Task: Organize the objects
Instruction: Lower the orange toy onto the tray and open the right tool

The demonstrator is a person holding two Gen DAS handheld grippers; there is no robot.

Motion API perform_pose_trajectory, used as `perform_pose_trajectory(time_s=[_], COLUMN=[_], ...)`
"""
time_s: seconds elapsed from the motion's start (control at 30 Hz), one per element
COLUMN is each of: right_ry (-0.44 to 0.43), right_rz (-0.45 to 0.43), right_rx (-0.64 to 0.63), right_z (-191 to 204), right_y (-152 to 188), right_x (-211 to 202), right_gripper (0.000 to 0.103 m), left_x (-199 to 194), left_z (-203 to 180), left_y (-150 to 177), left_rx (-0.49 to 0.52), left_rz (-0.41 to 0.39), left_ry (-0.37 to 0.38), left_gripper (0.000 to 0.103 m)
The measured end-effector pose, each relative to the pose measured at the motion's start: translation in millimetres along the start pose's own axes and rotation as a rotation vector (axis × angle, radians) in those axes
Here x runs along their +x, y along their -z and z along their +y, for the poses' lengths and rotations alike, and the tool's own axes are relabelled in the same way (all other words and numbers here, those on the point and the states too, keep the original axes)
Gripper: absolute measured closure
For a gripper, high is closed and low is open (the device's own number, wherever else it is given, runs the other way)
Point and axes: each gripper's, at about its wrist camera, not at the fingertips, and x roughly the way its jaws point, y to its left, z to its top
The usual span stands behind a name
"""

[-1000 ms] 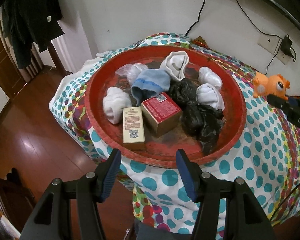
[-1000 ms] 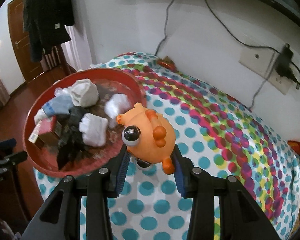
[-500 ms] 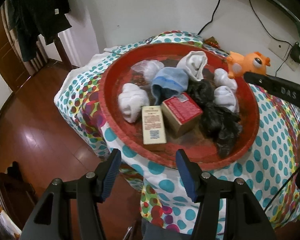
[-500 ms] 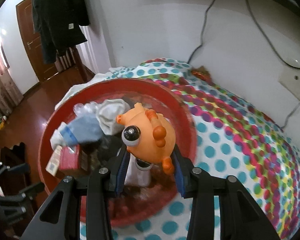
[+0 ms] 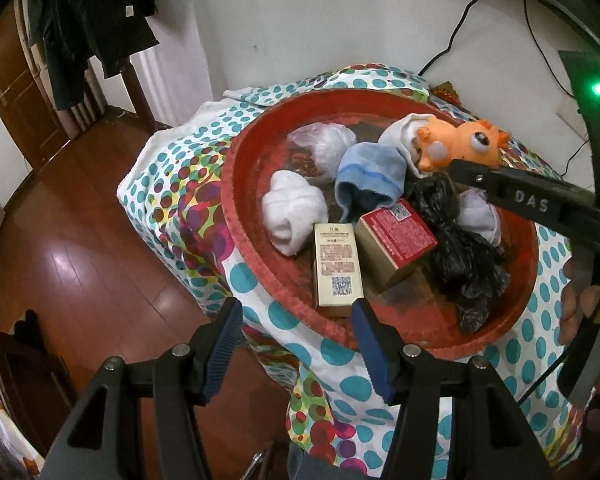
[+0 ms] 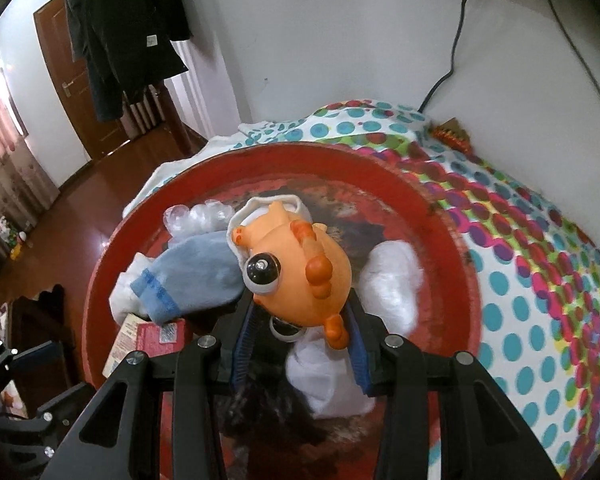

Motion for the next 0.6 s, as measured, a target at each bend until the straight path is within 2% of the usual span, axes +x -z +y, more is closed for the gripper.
perform_pose_trajectory(time_s=[0.2,0.4,0.53,0.6], right_ry=[-0.018,-0.001,0.029,0.048], right_rz=[0.012,0.010,-0.004,-0.016], right_rx=[0.004,0.002,-0.029,-0.049], right_z=[4.0,4.0,8.1,11.2], right_y=[1.3,6.3,7.2,8.4], right_x=[7.5,2.6,-8.7,-17.9], right_gripper=[0.063,0.059,0.031,0.023], left_x=[4.2,8.5,8.0,6.8], left_z=[-3.7,-9.1,-11.3,-12.2], left_y=[-5.6,-8.8,-7.1,-7.4], left_rx=[-0.005,0.012,0.017,0.018], left_rz=[0.011,0.021,0.029,0.026], left_ry=[0.001,-0.010,0.005,-0.014], left_gripper=[0.045,0.045,0.045,0.045])
